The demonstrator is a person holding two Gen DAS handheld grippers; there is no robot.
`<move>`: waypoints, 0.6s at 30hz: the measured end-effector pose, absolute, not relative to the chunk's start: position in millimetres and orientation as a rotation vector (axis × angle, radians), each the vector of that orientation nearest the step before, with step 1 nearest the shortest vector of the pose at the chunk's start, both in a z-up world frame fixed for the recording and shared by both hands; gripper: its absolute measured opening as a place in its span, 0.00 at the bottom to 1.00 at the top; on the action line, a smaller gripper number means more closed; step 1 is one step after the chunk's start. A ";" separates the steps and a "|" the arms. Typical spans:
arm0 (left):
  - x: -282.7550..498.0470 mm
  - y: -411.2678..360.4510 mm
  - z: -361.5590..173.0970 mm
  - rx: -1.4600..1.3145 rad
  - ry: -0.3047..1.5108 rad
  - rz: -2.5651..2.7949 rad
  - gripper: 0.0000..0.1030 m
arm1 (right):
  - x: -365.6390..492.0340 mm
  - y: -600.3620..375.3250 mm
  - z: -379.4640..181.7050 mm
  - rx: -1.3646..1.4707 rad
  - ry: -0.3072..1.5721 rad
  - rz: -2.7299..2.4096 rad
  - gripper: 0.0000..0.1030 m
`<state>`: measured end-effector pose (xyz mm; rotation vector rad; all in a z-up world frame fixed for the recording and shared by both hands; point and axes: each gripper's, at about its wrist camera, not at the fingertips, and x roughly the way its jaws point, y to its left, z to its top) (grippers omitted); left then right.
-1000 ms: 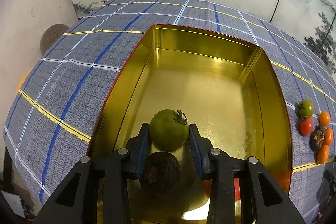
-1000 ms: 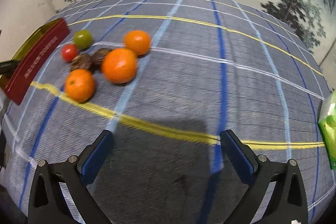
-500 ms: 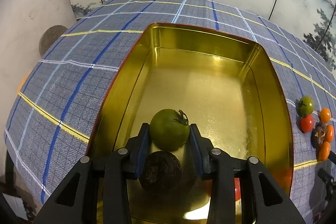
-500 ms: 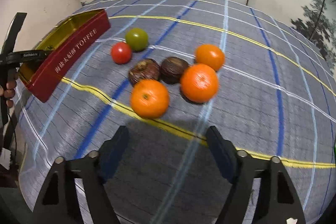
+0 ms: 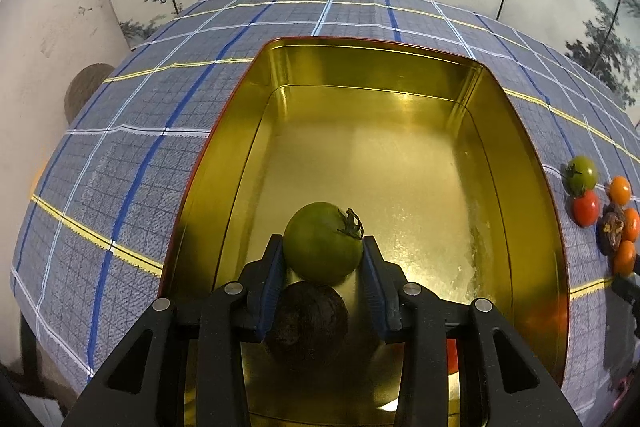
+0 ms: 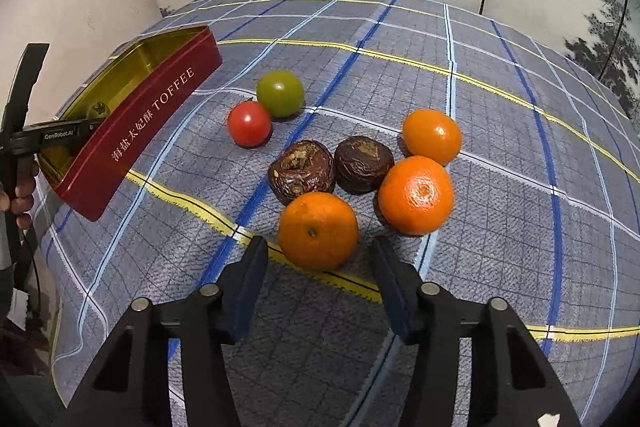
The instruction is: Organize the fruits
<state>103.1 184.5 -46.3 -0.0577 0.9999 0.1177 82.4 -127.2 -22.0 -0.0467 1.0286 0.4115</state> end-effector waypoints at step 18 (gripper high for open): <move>83.5 173.5 -30.8 -0.043 0.977 0.097 0.58 | 86.3 -122.9 -20.9 -0.050 1.028 0.403 0.34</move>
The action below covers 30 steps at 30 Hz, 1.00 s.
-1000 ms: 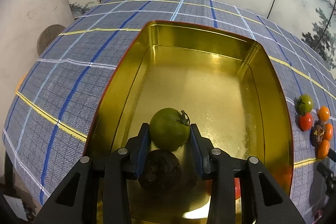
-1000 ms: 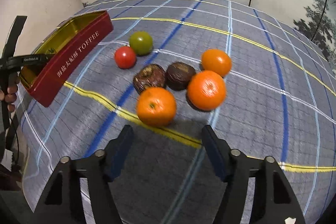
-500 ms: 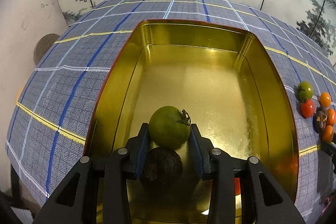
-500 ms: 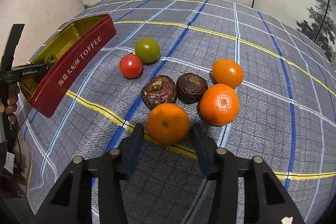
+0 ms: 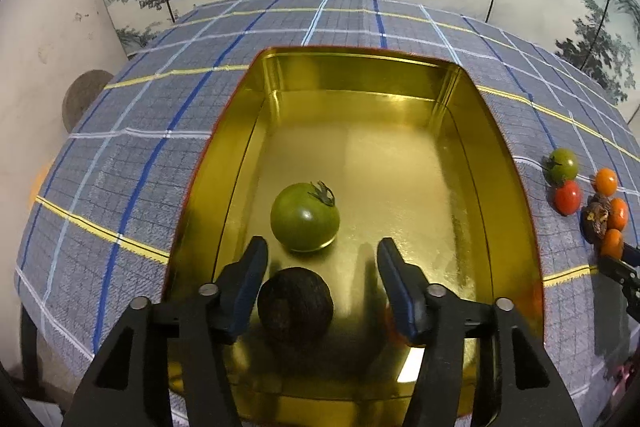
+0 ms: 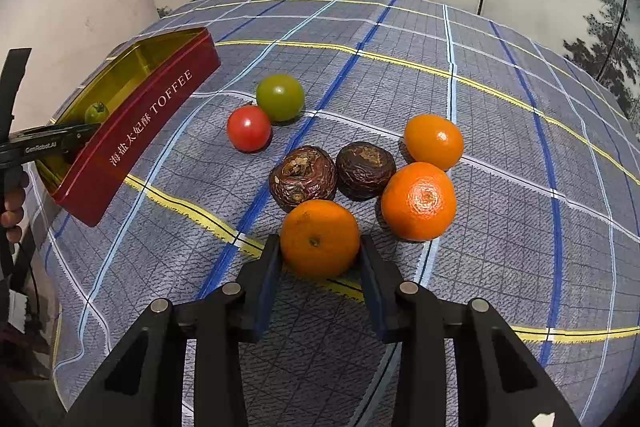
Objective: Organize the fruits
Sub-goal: 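Open the left gripper to release the green tomato in the tin, then grasp the large orange with the right gripper and lift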
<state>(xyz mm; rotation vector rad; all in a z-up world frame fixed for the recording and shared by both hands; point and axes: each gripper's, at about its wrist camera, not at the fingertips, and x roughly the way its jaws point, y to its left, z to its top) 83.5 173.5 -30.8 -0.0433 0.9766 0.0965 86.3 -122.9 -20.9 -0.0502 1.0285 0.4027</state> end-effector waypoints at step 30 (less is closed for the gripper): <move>16.4 197.9 22.5 -0.167 0.831 0.166 0.83 | 90.2 -59.1 29.1 -0.109 0.924 0.566 0.33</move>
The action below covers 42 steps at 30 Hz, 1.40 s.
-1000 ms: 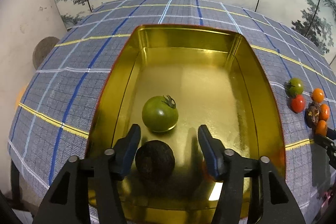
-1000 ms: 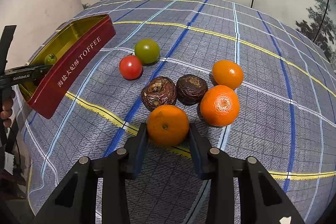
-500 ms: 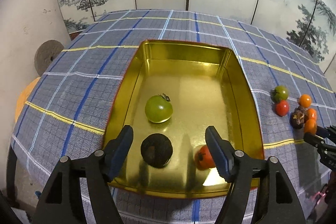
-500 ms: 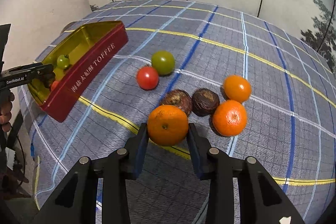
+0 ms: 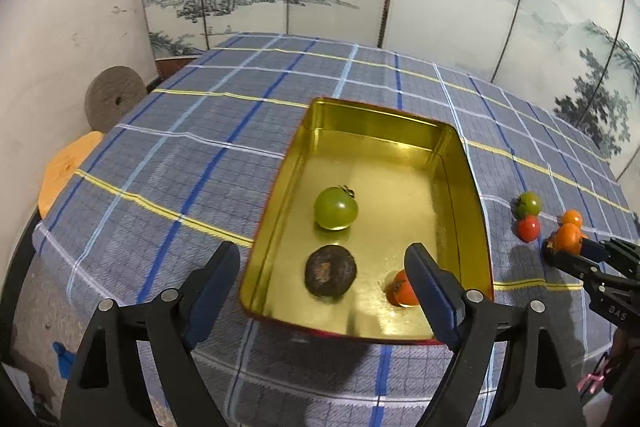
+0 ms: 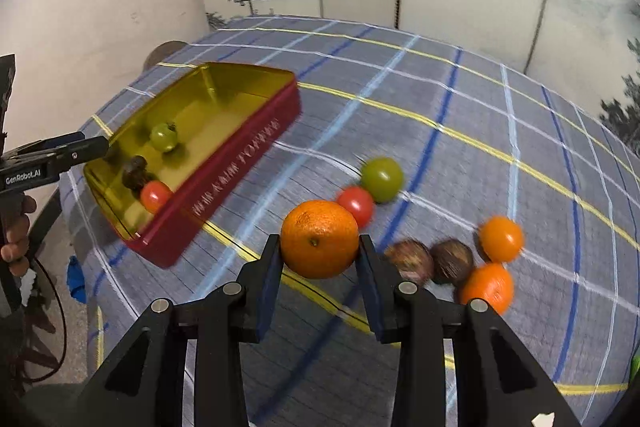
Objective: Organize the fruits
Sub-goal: 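Grasp the large orange with the right gripper and lift, then carry the orange into the gold tin and open the right gripper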
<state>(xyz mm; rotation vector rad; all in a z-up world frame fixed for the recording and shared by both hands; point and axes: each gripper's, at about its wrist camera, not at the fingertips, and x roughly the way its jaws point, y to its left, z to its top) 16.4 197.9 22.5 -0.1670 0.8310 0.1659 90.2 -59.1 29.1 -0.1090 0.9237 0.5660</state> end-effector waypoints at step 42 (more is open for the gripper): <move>-18.7 274.1 11.5 -0.240 0.869 0.415 0.84 | 121.5 128.1 12.0 -0.348 0.984 0.830 0.33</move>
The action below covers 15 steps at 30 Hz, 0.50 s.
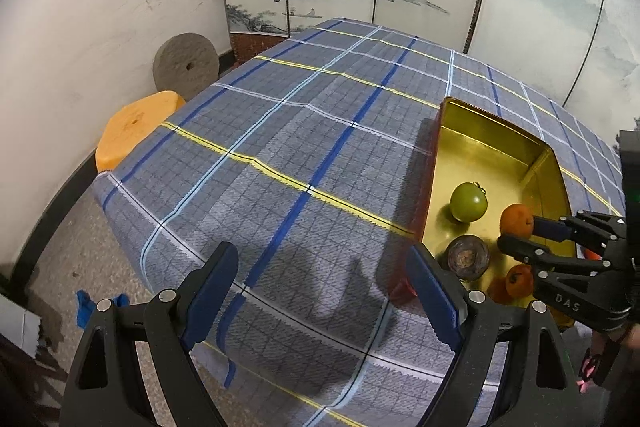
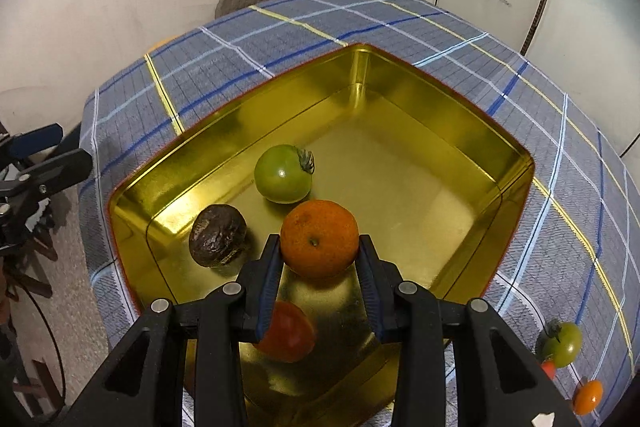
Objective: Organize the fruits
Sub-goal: 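Carry the orange into the gold tin and open the right gripper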
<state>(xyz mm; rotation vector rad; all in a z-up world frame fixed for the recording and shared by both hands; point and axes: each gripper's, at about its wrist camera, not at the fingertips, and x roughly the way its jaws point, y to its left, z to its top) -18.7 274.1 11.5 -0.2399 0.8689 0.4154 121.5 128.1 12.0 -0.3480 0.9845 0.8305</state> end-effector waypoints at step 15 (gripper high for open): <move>-16.6 268.5 12.1 -0.243 0.875 0.395 0.83 | 117.8 133.1 6.8 -0.367 0.995 0.838 0.39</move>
